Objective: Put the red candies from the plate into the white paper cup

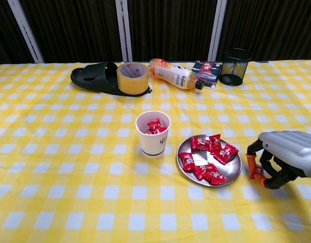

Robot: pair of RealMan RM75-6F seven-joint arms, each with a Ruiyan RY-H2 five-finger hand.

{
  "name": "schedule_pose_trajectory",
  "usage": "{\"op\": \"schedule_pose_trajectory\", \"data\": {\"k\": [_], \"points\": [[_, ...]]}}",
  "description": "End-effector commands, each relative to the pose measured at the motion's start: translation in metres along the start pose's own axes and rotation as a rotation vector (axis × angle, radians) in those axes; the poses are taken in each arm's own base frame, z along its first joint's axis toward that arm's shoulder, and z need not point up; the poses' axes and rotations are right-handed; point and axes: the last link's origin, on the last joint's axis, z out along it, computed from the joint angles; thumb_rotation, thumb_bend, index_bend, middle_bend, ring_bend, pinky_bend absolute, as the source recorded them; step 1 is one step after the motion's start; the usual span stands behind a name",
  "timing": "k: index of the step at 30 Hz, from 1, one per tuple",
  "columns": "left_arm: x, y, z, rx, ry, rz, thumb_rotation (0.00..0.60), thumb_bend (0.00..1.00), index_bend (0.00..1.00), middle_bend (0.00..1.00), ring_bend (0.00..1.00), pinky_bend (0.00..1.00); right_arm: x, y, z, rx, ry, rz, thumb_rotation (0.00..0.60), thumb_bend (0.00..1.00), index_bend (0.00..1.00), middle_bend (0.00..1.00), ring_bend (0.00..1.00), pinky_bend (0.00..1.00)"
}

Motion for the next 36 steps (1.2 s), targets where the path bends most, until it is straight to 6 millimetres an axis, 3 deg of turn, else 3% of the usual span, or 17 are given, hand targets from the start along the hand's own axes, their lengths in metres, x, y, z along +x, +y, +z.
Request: {"op": "schedule_pose_trajectory", "data": {"k": [1,10,18,28,36], "points": [[0.0,0.0,0.0,0.0,0.0,0.0,0.6,0.05,0.0,0.0,0.0,0.0,0.007,-0.001,-0.002,0.008,0.02,0.016,0.6,0.51,0.55,0.79,0.94,0.84],[0.0,0.001,0.0,-0.004,-0.005,-0.002,0.6,0.05,0.0,0.0,0.0,0.0,0.057,-0.015,-0.015,0.085,0.139,0.064,0.6,0.51,0.56,0.79,0.94,0.84],[-0.001,0.0,0.001,-0.003,-0.017,-0.001,0.6,0.05,0.0,0.0,0.0,0.0,0.094,-0.05,-0.02,0.194,0.167,0.081,0.6,0.51,0.56,0.79,0.94,0.84],[-0.002,-0.003,0.002,0.01,-0.042,-0.006,0.6,0.05,0.0,0.0,0.0,0.0,0.105,-0.105,-0.002,0.287,0.157,0.055,0.6,0.51,0.56,0.79,0.94,0.84],[0.0,-0.004,0.003,0.004,-0.042,-0.007,0.6,0.05,0.0,0.0,0.0,0.0,0.096,-0.13,0.022,0.283,0.112,0.049,0.6,0.51,0.56,0.79,0.94,0.84]]}}
